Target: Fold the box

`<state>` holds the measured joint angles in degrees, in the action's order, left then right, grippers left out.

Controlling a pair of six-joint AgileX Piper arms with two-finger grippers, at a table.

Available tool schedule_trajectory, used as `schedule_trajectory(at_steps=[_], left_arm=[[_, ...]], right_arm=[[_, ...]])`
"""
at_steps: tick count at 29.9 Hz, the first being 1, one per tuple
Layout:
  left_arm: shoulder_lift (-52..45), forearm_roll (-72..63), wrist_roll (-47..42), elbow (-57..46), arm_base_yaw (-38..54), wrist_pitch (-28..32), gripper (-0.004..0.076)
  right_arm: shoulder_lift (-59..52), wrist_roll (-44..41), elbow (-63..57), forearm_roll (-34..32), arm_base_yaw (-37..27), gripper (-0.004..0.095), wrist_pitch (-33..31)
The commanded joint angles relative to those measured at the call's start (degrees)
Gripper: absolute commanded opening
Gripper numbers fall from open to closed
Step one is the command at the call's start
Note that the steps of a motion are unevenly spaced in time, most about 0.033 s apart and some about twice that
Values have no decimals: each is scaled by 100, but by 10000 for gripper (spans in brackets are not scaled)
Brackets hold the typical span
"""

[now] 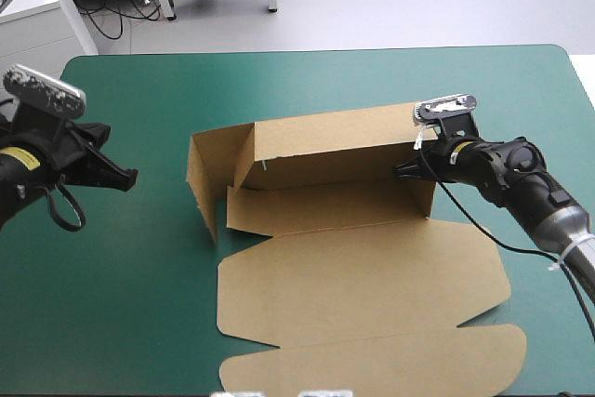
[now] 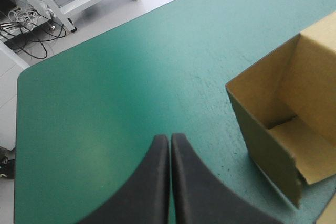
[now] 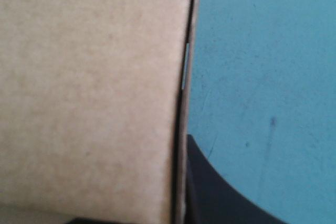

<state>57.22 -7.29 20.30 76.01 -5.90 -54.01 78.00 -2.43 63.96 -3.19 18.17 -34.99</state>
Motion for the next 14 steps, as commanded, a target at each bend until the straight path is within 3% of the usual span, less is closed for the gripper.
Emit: schedule_trajectory(at_steps=[1, 6, 14], left_arm=[[-492, -50, -20, -657, 5, 983, -10], [-761, -26, -20, -1113, 5, 1175, -10], [-761, -50, -20, -1113, 5, 1086, -10]], right_arm=[[-300, 95, 538, 28, -22, -20, -678], [-240, 153, 1108, 122, -22, -20, -1683], [185, 200, 1706, 319, -22, -20, -2609]])
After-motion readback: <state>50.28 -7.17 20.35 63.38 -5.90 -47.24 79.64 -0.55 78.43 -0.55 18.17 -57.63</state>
